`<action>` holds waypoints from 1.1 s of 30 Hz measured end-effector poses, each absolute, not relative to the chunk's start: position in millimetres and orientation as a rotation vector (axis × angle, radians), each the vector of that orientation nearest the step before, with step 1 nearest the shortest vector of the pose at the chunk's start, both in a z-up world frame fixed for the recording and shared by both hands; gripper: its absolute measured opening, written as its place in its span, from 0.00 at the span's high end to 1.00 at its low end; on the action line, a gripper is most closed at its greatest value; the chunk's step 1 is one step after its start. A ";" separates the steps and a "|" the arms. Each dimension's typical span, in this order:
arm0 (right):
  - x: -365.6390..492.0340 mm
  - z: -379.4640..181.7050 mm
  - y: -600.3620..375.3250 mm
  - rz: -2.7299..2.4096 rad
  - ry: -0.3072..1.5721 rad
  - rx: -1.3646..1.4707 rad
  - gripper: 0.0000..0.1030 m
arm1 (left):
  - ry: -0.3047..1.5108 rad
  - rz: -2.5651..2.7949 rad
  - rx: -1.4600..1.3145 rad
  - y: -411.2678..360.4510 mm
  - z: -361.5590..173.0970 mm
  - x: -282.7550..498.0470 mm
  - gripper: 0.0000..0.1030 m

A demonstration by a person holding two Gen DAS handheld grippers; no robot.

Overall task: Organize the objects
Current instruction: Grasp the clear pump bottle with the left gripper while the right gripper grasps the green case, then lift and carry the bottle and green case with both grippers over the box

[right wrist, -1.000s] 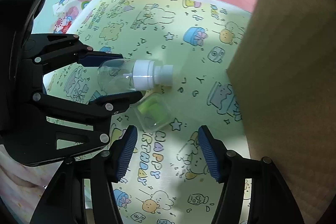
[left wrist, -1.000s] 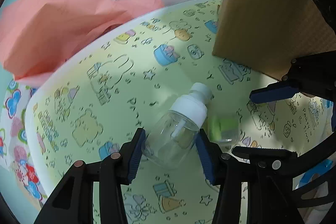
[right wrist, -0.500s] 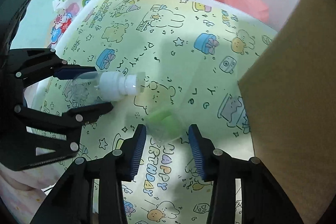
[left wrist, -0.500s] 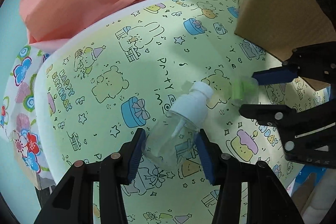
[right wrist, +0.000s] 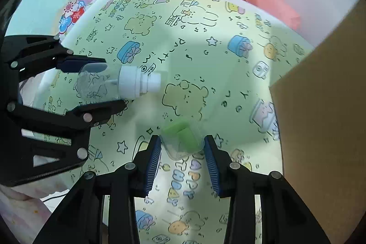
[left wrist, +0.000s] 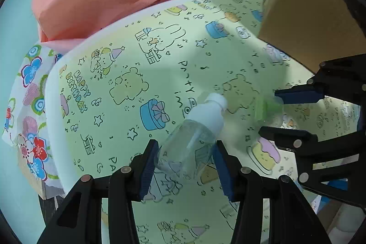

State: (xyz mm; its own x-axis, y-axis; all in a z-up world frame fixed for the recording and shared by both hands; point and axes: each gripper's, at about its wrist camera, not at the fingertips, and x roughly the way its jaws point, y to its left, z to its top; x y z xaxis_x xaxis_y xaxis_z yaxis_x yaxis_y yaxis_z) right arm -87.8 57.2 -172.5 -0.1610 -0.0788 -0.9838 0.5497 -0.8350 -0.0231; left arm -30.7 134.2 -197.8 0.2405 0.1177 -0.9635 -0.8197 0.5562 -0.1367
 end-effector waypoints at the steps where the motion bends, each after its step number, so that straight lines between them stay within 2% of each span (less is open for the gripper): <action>1: -85.8 -169.7 59.2 -2.050 0.535 1.701 0.58 | 1.150 0.732 -0.745 132.9 -195.2 -30.6 0.51; 8: -68.9 -152.6 70.2 -2.083 0.504 1.714 0.58 | 1.122 0.725 -0.732 120.5 -170.5 -21.8 0.52; 10: -64.9 -145.4 71.5 -2.096 0.494 1.702 0.58 | 1.117 0.733 -0.721 90.9 -159.0 7.4 0.53; 24: -28.0 -102.3 80.9 -2.116 0.561 1.635 0.59 | 1.122 0.793 -0.644 56.2 -129.2 7.1 0.55; 33: -8.3 -64.6 98.9 -2.165 0.547 1.574 0.58 | 1.085 0.830 -0.608 37.5 -86.5 19.3 0.55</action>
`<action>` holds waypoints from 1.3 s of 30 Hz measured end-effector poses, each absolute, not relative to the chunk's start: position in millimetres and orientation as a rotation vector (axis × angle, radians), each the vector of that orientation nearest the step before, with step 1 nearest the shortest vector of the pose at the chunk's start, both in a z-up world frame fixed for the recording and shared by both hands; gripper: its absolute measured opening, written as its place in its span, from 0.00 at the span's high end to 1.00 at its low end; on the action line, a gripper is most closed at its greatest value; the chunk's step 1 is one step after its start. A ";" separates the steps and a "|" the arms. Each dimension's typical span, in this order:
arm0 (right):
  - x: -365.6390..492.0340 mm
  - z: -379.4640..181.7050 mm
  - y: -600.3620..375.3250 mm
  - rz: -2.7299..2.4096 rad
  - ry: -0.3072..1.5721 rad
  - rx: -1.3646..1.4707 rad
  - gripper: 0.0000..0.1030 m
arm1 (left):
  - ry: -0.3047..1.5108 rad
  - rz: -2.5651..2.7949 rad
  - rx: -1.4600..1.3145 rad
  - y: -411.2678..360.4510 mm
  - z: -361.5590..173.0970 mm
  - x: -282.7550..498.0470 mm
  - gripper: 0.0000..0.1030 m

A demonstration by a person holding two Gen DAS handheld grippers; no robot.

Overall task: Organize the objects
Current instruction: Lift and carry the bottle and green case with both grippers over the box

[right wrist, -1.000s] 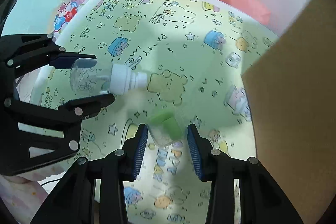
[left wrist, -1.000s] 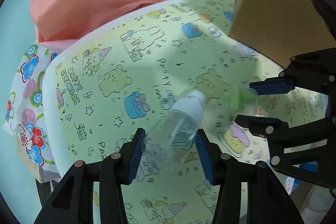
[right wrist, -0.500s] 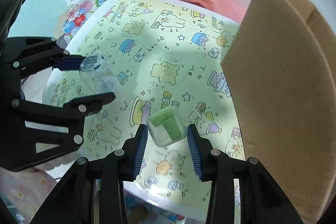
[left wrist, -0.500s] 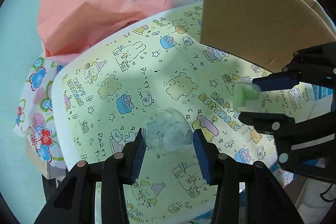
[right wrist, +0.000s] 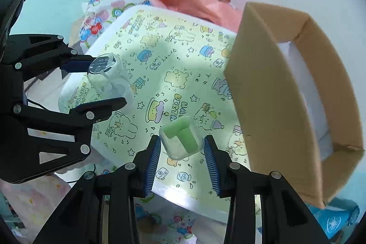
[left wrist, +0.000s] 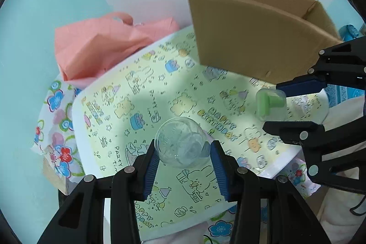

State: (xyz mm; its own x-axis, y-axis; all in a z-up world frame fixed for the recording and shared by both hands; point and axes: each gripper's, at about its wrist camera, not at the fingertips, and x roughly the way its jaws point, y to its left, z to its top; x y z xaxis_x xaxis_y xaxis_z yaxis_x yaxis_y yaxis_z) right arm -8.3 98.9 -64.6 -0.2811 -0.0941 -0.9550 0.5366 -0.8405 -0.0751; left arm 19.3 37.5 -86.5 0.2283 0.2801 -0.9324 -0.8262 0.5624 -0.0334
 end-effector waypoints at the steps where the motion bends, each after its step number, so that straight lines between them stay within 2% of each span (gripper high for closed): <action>1: -6.3 -59.5 101.3 -2.173 0.547 1.565 0.58 | 1.082 0.837 -0.601 35.2 -80.7 20.9 0.55; 10: 7.2 -20.8 128.4 -2.226 0.545 1.508 0.59 | 1.044 0.922 -0.596 22.9 -39.5 43.0 0.55; 24: -2.3 34.1 189.3 -2.343 0.398 1.414 0.58 | 1.042 0.928 -0.473 37.0 19.3 107.1 0.55; 39: -33.4 38.0 246.6 -2.387 0.280 1.443 0.58 | 1.045 0.903 -0.459 75.3 29.1 161.3 0.55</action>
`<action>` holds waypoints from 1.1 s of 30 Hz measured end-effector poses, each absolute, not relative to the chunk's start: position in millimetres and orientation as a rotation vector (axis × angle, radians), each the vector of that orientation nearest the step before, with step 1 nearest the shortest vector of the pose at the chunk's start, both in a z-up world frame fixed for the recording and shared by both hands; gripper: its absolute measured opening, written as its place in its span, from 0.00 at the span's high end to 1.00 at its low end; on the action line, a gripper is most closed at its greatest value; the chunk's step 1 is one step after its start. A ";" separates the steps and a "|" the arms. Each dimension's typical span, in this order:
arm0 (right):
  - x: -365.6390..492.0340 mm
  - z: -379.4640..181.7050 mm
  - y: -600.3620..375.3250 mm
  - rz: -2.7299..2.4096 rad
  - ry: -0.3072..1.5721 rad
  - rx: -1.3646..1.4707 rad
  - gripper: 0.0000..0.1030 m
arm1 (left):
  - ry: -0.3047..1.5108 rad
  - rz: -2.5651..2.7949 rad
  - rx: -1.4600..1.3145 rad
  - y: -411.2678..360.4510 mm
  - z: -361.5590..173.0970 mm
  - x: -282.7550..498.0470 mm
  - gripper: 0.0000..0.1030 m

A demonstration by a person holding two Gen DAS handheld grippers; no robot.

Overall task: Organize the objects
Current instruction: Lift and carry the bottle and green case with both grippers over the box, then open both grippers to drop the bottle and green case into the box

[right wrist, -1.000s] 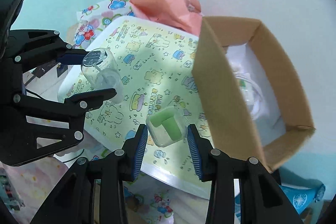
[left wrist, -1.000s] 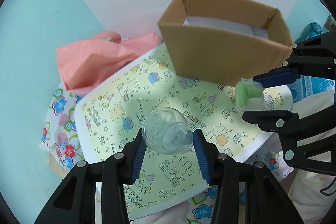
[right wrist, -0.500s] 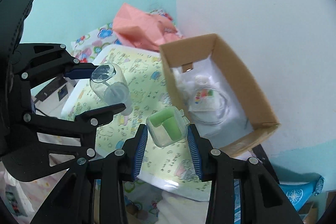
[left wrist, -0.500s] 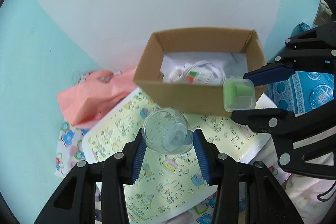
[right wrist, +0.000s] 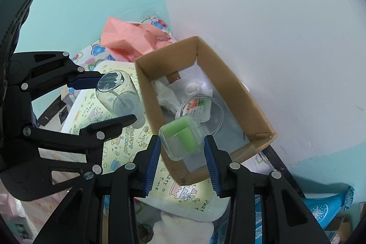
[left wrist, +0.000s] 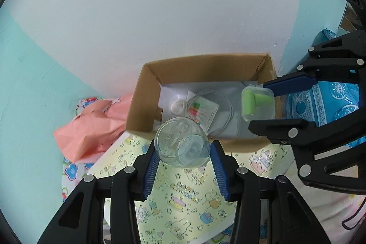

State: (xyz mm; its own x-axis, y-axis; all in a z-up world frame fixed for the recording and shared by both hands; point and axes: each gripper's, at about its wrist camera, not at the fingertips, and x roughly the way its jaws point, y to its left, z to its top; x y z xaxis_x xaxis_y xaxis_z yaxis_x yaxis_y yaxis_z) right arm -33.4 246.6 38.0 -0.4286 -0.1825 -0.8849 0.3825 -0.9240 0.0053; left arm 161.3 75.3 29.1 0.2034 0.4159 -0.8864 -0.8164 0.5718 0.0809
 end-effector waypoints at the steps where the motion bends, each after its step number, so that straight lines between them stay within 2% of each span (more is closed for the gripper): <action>1: -36.2 36.8 249.3 -2.388 0.268 1.445 0.58 | 1.043 0.899 -0.456 78.7 29.3 165.1 0.55; 11: -62.8 19.9 277.7 -2.426 0.153 1.478 0.58 | 1.010 0.871 -0.491 116.5 10.1 188.9 0.60; 20: -79.7 -4.3 278.8 -2.379 0.148 1.536 0.58 | 1.038 0.861 -0.511 135.6 -20.0 200.8 0.59; 21: -80.3 -6.0 278.7 -2.374 0.150 1.540 0.58 | 1.042 0.861 -0.517 137.9 -23.5 198.0 0.57; 22: -81.0 -7.5 278.8 -2.372 0.147 1.543 0.58 | 1.057 0.862 -0.525 139.5 -27.3 198.1 0.49; 23: -81.5 -8.7 279.0 -2.367 0.139 1.545 0.58 | 1.067 0.870 -0.527 142.1 -29.9 198.6 0.30; 25: -81.5 -10.0 279.6 -2.362 0.128 1.546 0.58 | 1.058 0.881 -0.532 139.4 -33.7 199.3 0.11; 33: -80.2 -9.9 277.1 -2.359 0.145 1.552 0.59 | 1.055 0.890 -0.483 124.7 -21.4 206.6 0.07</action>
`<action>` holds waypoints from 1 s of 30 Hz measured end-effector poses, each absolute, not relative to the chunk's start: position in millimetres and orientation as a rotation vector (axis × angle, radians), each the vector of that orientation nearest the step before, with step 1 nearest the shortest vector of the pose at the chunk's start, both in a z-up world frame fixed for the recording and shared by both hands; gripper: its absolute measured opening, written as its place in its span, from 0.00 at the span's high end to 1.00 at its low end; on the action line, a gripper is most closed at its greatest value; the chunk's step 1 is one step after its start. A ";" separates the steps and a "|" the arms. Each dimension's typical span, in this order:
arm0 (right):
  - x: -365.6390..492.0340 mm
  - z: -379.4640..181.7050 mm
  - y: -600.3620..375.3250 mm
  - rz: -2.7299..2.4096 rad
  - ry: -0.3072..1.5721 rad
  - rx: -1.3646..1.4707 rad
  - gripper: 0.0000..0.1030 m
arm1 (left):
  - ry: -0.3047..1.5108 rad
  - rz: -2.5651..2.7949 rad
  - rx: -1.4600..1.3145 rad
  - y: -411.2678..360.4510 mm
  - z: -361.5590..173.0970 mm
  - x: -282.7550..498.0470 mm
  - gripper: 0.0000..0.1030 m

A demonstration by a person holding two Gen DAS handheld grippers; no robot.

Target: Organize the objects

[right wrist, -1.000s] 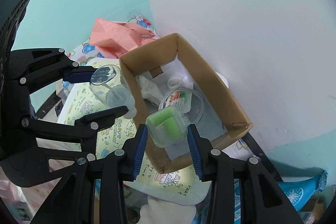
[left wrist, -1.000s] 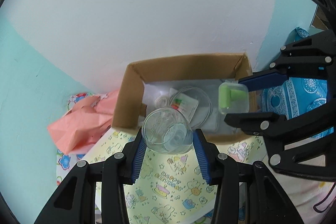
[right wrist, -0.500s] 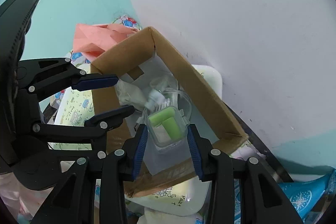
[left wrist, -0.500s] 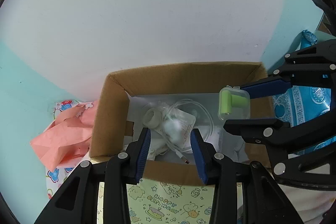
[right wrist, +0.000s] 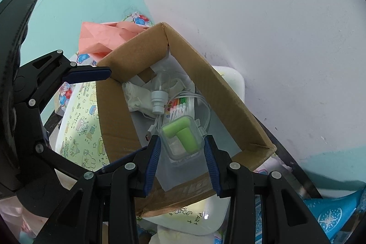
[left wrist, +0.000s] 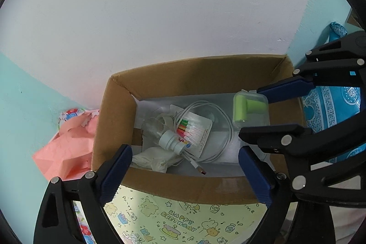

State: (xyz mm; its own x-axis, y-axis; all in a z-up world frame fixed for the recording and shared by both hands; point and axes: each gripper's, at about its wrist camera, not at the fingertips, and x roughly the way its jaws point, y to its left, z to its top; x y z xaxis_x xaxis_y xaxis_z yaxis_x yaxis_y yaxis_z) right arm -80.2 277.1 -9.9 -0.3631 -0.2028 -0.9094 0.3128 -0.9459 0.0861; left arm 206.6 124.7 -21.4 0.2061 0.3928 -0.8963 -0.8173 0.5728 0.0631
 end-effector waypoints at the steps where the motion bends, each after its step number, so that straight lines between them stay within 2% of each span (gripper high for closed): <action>1: -79.9 -8.8 277.4 -2.361 0.143 1.552 0.59 | 1.052 0.893 -0.480 123.4 -19.5 206.4 0.07; 11: -76.9 2.4 275.1 -2.378 0.096 1.552 0.58 | 1.018 0.923 -0.494 113.8 -4.5 192.2 0.01; 13: -77.1 2.0 272.5 -2.367 0.082 1.561 0.49 | 1.016 0.932 -0.498 111.8 -3.0 189.3 0.01; 15: -77.2 2.7 271.2 -2.385 0.085 1.573 0.27 | 1.011 0.937 -0.507 110.9 -3.1 184.7 0.01; 17: -76.2 5.3 269.8 -2.421 0.126 1.569 0.17 | 1.006 0.951 -0.509 109.2 -2.8 181.0 0.01; 30: -56.3 14.0 250.1 -2.423 0.150 1.570 0.15 | 0.924 1.017 -0.608 93.0 2.8 143.1 0.00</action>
